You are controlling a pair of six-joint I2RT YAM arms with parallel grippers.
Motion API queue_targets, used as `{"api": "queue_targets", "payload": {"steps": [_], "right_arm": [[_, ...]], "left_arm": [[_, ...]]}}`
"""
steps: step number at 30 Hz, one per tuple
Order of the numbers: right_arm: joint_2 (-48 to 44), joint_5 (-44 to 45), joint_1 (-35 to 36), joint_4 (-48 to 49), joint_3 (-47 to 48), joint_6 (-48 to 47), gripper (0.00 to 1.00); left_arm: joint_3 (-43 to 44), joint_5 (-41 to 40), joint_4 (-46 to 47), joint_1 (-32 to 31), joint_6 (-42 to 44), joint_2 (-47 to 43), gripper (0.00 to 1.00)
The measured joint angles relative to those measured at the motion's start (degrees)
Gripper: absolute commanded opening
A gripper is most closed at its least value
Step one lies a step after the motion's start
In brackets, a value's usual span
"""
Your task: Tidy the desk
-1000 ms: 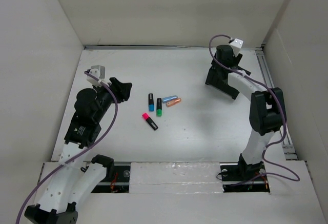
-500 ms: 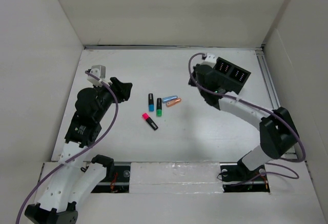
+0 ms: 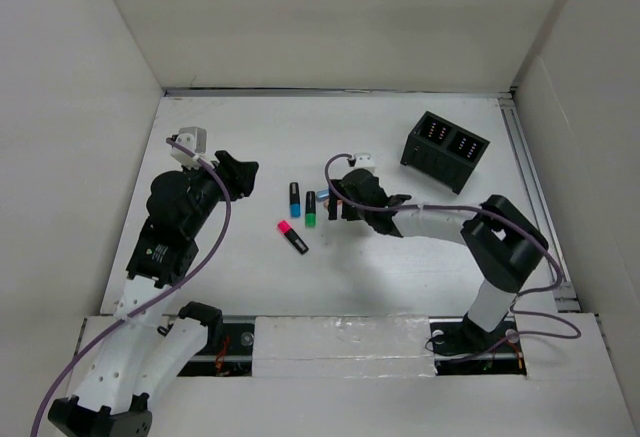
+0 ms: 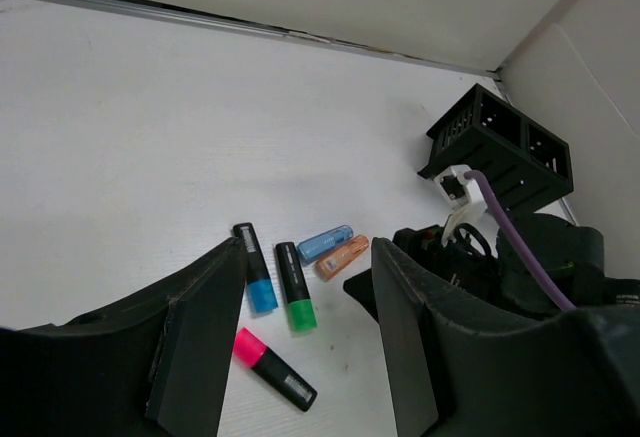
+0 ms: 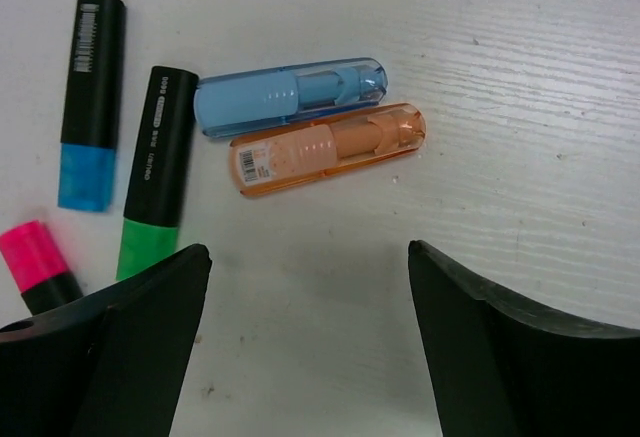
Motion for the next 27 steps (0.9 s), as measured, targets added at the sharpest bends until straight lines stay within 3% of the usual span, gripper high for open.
{"api": "queue_targets", "payload": {"steps": [4,15,20,27], "right_arm": [[4.44,-0.52,-1.05,0.24,2.73,0.72,0.79],[12.50,1.18,-2.84,-0.15,11.78,1.86,0.78],[15.04,4.55,-2.51,-3.98,16.11,0.83,0.70],[14.16,10.71,-0.31,-5.38,14.03,-0.15,0.66]], "left_arm": [[0.00,0.13,0.02,0.00,0.00,-0.11,0.49],[-0.09,0.55,0.02,0.00,0.00,-0.68,0.49],[-0.11,0.87,0.02,0.00,0.00,-0.85,0.49],[-0.11,1.09,0.04,0.00,0.00,-1.51,0.49]]}}
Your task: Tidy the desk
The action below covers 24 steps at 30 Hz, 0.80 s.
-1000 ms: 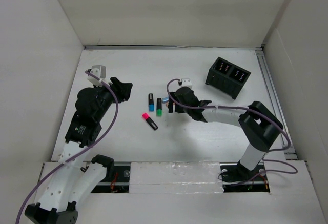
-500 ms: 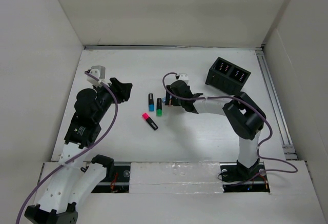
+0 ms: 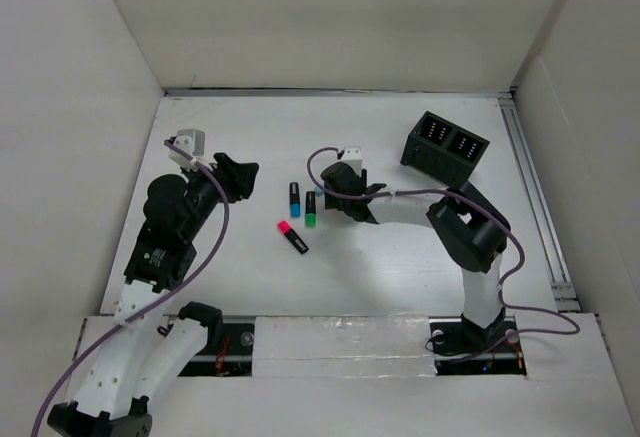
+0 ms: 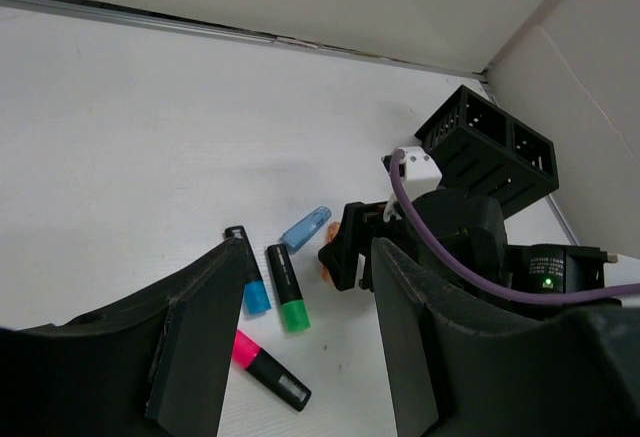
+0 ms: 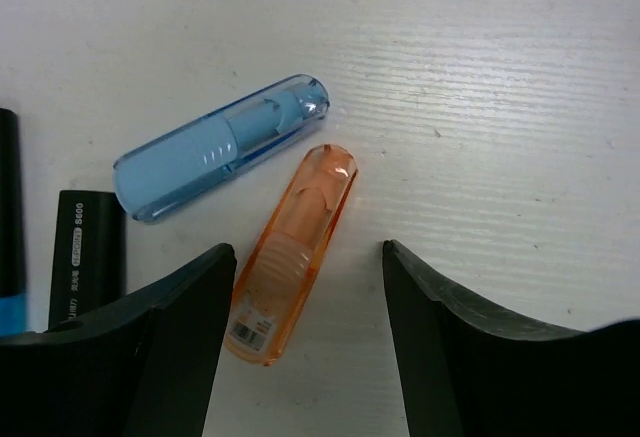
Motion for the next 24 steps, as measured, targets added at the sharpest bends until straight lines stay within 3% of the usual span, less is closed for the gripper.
{"api": "queue_targets", "payload": {"steps": [3,6,11,13,15,20,24], "right_arm": [[-0.39,1.64,0.52,-0.15,-0.81,-0.55,0.60],[-0.31,2.25,0.48,-0.76,-0.68,-1.33,0.41],[0.17,1.36,-0.09,-1.31,0.37,-2.49,0.46],[0.59,0.81,-0.28,-1.86,1.20,-2.95,0.28],[0.74,0.31,-0.55,-2.03,1.60,-3.26,0.20],[-2.16,-0.39,-1.73,-2.25,-0.74,-3.48,0.18],[-8.90,-3.19,-7.78,-2.45,-1.36,-4.00,0.16]], "left_arm": [[-0.02,0.20,-0.02,0.00,0.00,0.09,0.49],[-0.02,0.24,0.00,0.00,0.00,0.11,0.49],[-0.11,0.20,-0.02,0.00,0.00,0.11,0.49],[-0.11,0.20,-0.02,0.00,0.00,0.09,0.49],[-0.11,0.17,-0.02,0.00,0.00,0.07,0.49],[-0.13,0.17,0.00,0.00,0.02,0.07,0.49],[-0.13,0.26,-0.02,0.00,0.02,0.11,0.49]]}}
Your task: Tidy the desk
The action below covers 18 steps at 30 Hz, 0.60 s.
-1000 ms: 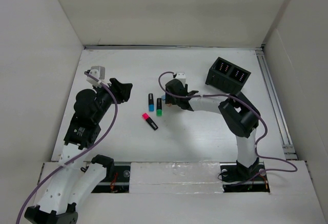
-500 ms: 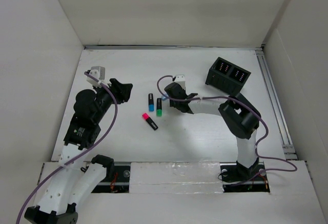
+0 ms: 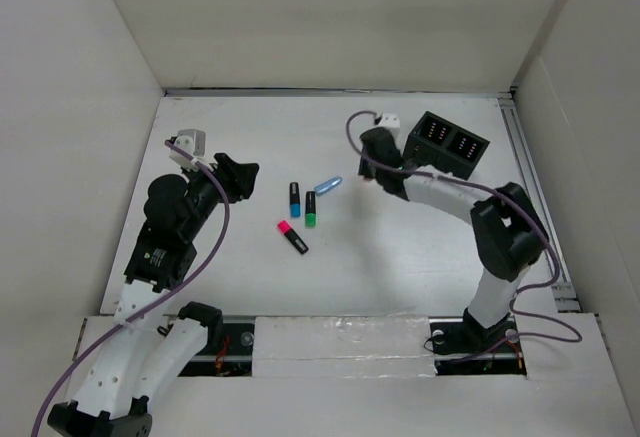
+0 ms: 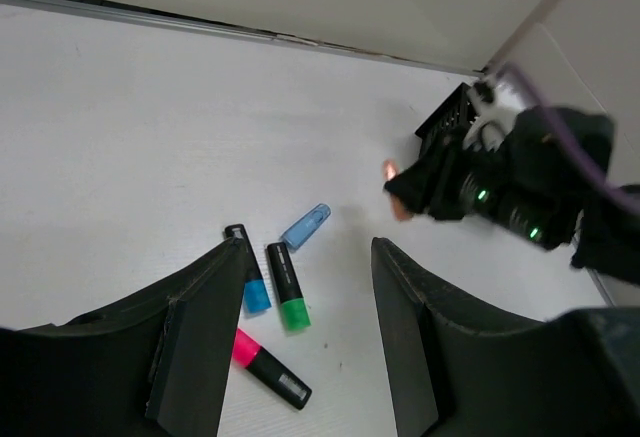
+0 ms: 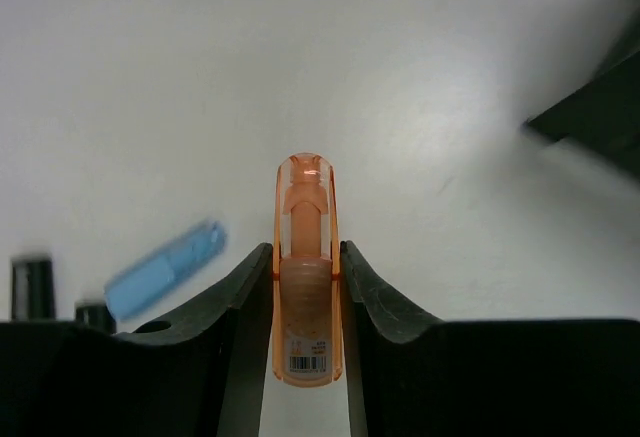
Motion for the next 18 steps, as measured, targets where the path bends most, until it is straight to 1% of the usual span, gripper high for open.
{"api": "queue_targets", "payload": {"steps": [5,9,12,18], "right_arm": [[-4.46,-0.52,-12.79,2.54,7.54,-0.87,0.16],[-4.42,-0.20,-19.93,3.93,13.09,-1.77,0.16],[-4.09,0.04,-23.06,3.80,14.01,-2.16,0.16],[-2.75,0.72,-25.44,3.32,13.77,-2.99,0.19]], "left_arm": [[0.00,-0.04,0.00,0.00,0.13,-0.13,0.49],[-0.02,-0.02,0.02,0.00,0.17,-0.74,0.49],[-0.02,0.13,0.02,0.00,0.17,-1.14,0.49],[-0.02,0.31,0.02,0.00,0.17,-1.16,0.49]]}}
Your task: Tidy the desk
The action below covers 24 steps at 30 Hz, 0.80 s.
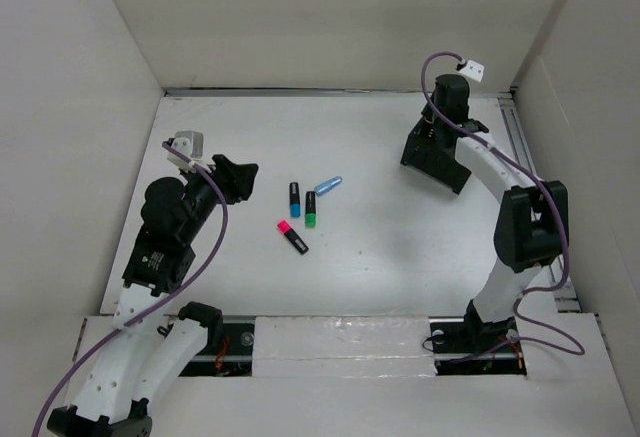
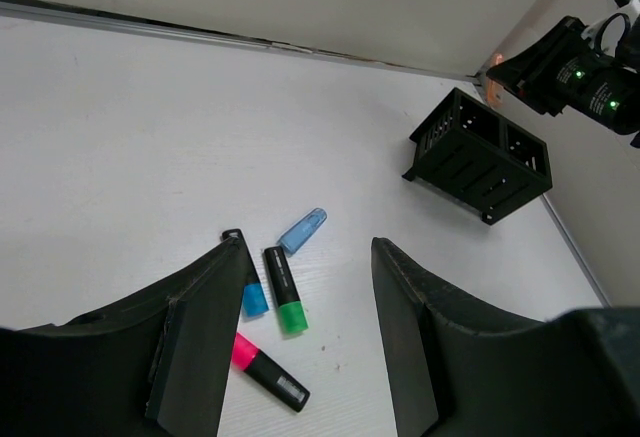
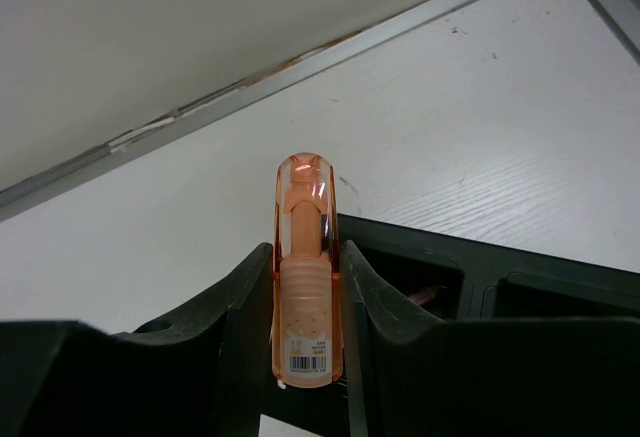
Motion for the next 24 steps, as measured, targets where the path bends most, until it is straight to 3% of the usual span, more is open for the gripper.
{"api": "queue_targets", "payload": {"steps": [6,12,13,18,20,21,22,24], "right_arm": [[0.50,1.44,-1.05,-1.31,0.00,-1.05,0.21],[1.51,1.92,-1.22,-1.70,-1.11,-1.05,0.45],[1.66,1.88,-1.25,-1.79,-1.27,-1.09,0.53],[1.62,1.49,-1.27,-1.68,-2.34,-1.09,0.66],[1.07,1.57,-0.96,-1.66,-2.84,-1.22,0.67],[0.50,1.68,-0.68,-1.68,-3.28,-1.29,0.65],[-0.31,1.68,-0.17,-1.64,-3.87,-1.29,0.43],[-2.82,1.46,1.46,-1.16,-5.86,-1.64,0.17]], "left_arm": [[0.00,0.02,0.00,0.00,0.00,0.02,0.49],[0.00,0.00,0.00,0.00,0.02,0.13,0.49],[0.00,0.02,0.00,0.00,0.02,0.17,0.49],[0.00,0.00,0.00,0.00,0.04,0.70,0.49],[0.00,-0.02,0.00,0.00,0.04,0.76,0.49],[0.00,-0.02,0.00,0.00,0.04,0.76,0.49],[0.00,-0.02,0.00,0.00,0.04,0.76,0.49],[0.00,-0.02,0.00,0.00,0.07,0.79,0.49]]}}
